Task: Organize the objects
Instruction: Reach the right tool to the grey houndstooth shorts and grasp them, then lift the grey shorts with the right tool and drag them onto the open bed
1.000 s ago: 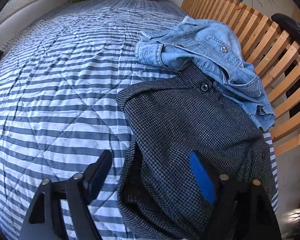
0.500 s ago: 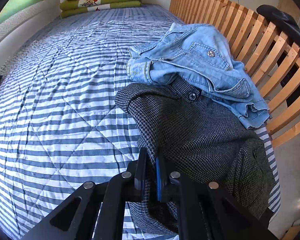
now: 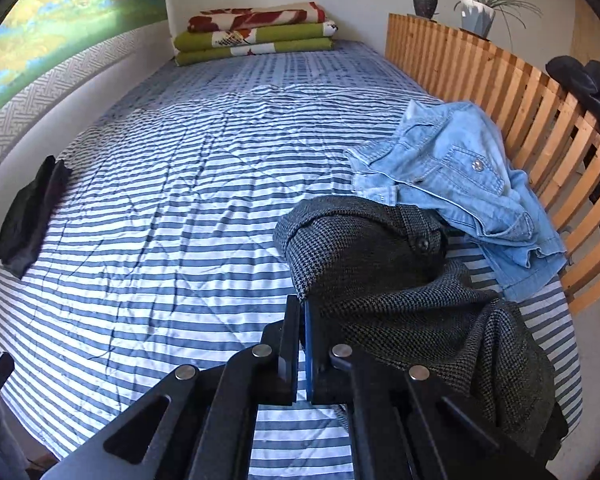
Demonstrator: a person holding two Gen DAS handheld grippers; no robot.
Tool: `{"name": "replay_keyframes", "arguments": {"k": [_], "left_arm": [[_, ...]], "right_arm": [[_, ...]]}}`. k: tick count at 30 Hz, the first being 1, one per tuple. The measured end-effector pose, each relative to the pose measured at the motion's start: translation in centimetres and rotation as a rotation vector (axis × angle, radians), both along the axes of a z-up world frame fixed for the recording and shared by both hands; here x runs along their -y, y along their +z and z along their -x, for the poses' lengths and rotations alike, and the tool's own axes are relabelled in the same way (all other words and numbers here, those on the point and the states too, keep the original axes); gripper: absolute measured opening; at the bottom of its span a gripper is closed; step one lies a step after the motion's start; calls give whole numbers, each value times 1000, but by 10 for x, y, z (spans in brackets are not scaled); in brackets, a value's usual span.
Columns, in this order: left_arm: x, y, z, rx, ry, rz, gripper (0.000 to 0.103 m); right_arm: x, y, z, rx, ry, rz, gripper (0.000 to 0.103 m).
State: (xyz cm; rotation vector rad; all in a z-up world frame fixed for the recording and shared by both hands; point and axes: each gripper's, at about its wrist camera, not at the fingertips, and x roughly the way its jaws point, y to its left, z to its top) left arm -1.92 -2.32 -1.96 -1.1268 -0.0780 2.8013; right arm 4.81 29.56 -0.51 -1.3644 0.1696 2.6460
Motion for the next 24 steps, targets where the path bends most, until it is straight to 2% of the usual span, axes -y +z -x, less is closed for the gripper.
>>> {"name": "replay_keyframes", "arguments": {"k": [4, 9, 16, 19, 20, 22, 24], "left_arm": [[23, 6, -6, -20, 40, -11, 103], [67, 14, -12, -36, 119, -30, 103], [178, 16, -25, -55, 383, -53, 103], [213, 12, -29, -44, 448, -71, 102], [220, 11, -31, -44, 455, -75, 102], [221, 11, -30, -47, 445, -79, 102], [209, 11, -24, -41, 403, -80, 102]], "right_arm": [[48, 10, 8, -22, 96, 24, 2], [129, 13, 18, -28, 263, 90, 2], [239, 24, 23, -45, 501, 232, 2], [278, 21, 20, -11, 607, 266, 3], [287, 17, 21, 16, 632, 280, 7], [292, 10, 14, 47, 660, 300, 7], [281, 8, 4, 29, 651, 285, 22]]}}
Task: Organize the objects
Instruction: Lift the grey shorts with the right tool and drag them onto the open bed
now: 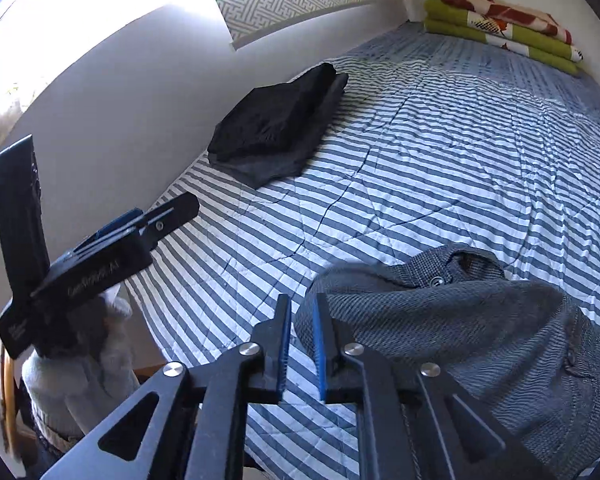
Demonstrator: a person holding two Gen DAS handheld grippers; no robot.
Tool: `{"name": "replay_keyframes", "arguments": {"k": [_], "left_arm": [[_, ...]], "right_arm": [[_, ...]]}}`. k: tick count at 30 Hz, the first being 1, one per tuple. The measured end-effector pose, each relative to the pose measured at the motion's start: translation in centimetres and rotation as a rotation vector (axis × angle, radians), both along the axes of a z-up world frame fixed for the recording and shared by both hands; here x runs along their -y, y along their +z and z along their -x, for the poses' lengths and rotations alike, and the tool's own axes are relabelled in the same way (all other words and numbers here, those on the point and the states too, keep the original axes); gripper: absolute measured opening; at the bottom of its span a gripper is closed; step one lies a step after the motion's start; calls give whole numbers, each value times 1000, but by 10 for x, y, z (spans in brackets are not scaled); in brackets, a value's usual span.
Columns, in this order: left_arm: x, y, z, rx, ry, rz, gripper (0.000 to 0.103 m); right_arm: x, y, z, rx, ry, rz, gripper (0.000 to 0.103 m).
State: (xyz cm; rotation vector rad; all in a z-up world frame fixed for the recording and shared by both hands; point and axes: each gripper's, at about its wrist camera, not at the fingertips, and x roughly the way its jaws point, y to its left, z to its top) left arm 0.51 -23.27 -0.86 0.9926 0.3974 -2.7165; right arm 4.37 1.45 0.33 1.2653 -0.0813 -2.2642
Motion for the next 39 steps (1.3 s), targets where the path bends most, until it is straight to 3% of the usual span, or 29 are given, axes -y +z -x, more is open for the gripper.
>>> {"name": "replay_keyframes", "arguments": {"k": [3, 9, 13, 16, 18, 19, 20, 21, 22, 28, 34, 39], "left_arm": [[-39, -5, 16, 31, -105, -9, 102], [-124, -26, 38, 103, -303, 8, 102], [-171, -50, 51, 174, -417, -3, 102], [-190, -72, 56, 238, -452, -16, 102], [-198, -79, 57, 251, -454, 6, 102], [-200, -80, 55, 249, -458, 20, 102], [-201, -79, 52, 243, -465, 33, 102], [-202, -76, 51, 233, -471, 43, 102], [-203, -73, 49, 221, -476, 54, 102], [-175, -51, 39, 176, -438, 54, 102], [-108, -32, 31, 125, -289, -12, 102], [-53, -26, 23, 111, -169, -44, 102]], "right_arm": [[-40, 3, -10, -17, -89, -13, 41], [-174, -19, -5, 16, -422, -154, 52], [-247, -51, 1, 124, -570, -180, 55], [-272, -75, 7, 239, -590, -88, 55], [-271, -83, 11, 272, -574, -9, 55], [-268, -83, 13, 277, -550, 32, 48], [-262, -81, 16, 275, -516, 64, 39], [-253, -78, 19, 267, -485, 66, 17], [-243, -72, 22, 251, -454, 43, 7], [-178, -29, 37, 136, -323, 25, 5], [-91, 15, 66, 42, -205, 51, 5], [4, 30, 100, 7, -74, 39, 5]]}}
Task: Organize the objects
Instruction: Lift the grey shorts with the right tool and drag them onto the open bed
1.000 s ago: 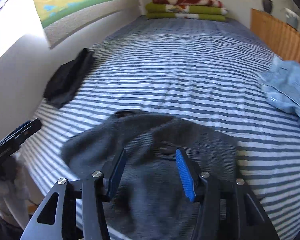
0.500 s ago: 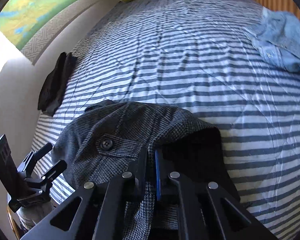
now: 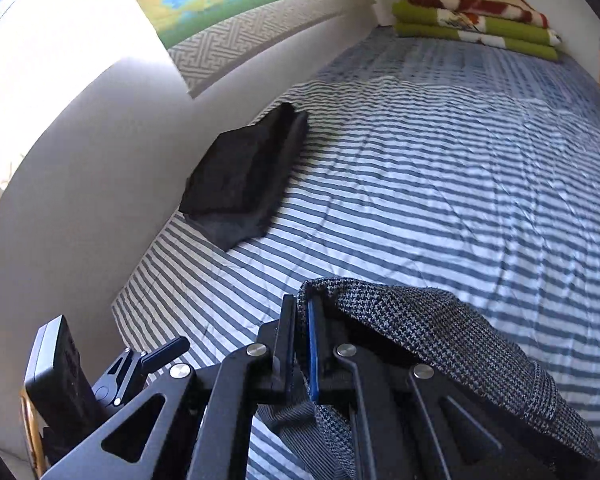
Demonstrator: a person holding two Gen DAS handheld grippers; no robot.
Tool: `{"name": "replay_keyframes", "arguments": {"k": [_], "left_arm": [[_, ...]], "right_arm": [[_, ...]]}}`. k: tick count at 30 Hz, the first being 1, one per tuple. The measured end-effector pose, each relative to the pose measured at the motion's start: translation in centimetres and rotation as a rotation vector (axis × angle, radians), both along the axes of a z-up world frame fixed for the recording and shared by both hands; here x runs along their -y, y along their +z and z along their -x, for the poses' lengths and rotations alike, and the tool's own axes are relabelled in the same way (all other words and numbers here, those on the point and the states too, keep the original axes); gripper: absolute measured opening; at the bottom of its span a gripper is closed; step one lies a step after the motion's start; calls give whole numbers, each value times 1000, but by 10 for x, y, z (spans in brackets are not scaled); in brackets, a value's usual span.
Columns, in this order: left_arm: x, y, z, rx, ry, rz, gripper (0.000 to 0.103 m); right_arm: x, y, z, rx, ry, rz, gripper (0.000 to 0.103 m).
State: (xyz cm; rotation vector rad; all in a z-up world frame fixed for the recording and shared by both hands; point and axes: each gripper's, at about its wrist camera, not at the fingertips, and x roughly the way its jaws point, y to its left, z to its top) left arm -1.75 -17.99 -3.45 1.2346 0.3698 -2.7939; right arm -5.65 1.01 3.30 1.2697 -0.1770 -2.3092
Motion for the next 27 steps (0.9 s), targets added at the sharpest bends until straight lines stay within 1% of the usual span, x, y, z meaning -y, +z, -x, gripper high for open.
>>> {"name": "replay_keyframes", "arguments": {"k": [1, 2, 3, 4, 5, 8, 9, 11, 13, 16, 18, 19, 21, 22, 23, 25, 27], "left_arm": [[8, 1, -2, 1, 14, -5, 102], [15, 2, -2, 1, 26, -11, 102], [20, 3, -4, -3, 34, -18, 102], [24, 5, -6, -9, 38, -25, 102], [25, 7, -7, -12, 38, -28, 102], [28, 8, -6, -17, 29, -33, 102], [28, 7, -6, -15, 26, -35, 102], [25, 5, -7, -10, 17, -37, 102], [25, 2, -8, -5, 17, -35, 102], [27, -1, -8, 2, 27, -43, 102], [31, -3, -9, 8, 42, -48, 102], [33, -5, -9, 12, 52, -51, 102], [39, -8, -9, 21, 68, -60, 102], [43, -10, -9, 25, 77, -67, 102], [47, -11, -9, 30, 85, -73, 102], [55, -12, -9, 30, 103, -75, 102], [64, -12, -10, 27, 121, -82, 102]], "right_arm": [[17, -1, 7, -9, 18, -32, 9], [30, -3, 15, 6, 33, -53, 11], [38, -7, 20, 46, 41, -63, 17], [41, -10, 24, 91, 48, -59, 22], [37, -11, 23, 104, 43, -47, 26], [3, -7, 4, 51, -6, -61, 33], [-13, -6, -3, 46, -25, -47, 36], [-45, -7, -16, 57, -80, -20, 39], [-67, -13, -29, 71, -130, -43, 41], [-77, -24, -45, 85, -170, -76, 41], [-66, -26, -50, 86, -146, -81, 42], [-55, -25, -51, 72, -130, -91, 44], [-27, -23, -52, 28, -90, -132, 55], [-13, -23, -52, 4, -74, -160, 61], [1, -24, -51, -17, -64, -190, 63], [27, -31, -41, -46, -67, -274, 64], [47, -44, -30, -74, -79, -387, 63]]}}
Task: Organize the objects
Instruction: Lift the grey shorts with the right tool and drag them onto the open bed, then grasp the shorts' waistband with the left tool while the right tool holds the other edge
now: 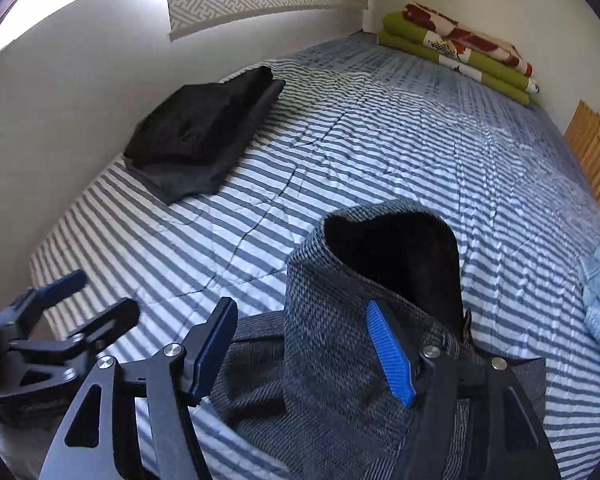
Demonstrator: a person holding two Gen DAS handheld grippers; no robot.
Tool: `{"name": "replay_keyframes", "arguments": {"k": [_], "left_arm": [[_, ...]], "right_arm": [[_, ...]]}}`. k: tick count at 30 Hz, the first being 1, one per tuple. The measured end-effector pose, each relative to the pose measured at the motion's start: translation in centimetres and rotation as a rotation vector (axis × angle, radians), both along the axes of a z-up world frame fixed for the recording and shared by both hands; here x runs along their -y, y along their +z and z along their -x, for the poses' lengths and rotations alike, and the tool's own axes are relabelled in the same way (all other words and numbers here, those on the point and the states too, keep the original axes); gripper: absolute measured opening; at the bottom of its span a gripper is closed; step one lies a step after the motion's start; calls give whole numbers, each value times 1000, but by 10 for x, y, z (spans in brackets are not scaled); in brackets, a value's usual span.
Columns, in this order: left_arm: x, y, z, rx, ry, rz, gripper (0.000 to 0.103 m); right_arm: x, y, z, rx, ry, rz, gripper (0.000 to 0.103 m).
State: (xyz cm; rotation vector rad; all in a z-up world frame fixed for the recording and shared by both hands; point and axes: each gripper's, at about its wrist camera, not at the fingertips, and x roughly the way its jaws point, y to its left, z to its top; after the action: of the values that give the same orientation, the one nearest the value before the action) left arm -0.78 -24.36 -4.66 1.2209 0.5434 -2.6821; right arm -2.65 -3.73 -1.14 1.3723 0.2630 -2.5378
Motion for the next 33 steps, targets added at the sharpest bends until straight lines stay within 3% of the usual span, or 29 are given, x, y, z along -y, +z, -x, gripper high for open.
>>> {"name": "replay_keyframes", "arguments": {"k": [2, 3, 4, 8, 14, 21, 24, 26, 29, 33], "left_arm": [[5, 3, -1, -10, 10, -9, 102], [6, 5, 0, -16, 12, -9, 102], [6, 7, 0, -21, 12, -9, 102], [-6, 13, 5, -34, -16, -14, 102], [-59, 8, 24, -14, -138, 3, 102], [-154, -8, 48, 27, -349, -32, 102], [-200, -14, 54, 39, -437, -19, 102], [-225, -17, 58, 49, -476, 2, 102], [-251, -23, 63, 61, -504, 12, 102], [-269, -38, 72, 100, -523, -12, 102]], "right_arm": [[8, -13, 9, 22, 3, -67, 45], [5, -18, 11, 44, 6, -66, 21], [-3, -20, 11, 69, 3, -60, 14], [-53, -9, -10, 45, -13, -17, 10], [-169, 9, -69, 41, -121, 87, 10], [-294, -20, -134, 107, -321, -10, 10], [-329, -40, -145, 134, -406, -125, 10], [-351, -50, -149, 194, -442, -87, 12], [-374, -45, -156, 233, -505, 53, 28], [-382, -11, -152, 177, -532, 213, 54]]}}
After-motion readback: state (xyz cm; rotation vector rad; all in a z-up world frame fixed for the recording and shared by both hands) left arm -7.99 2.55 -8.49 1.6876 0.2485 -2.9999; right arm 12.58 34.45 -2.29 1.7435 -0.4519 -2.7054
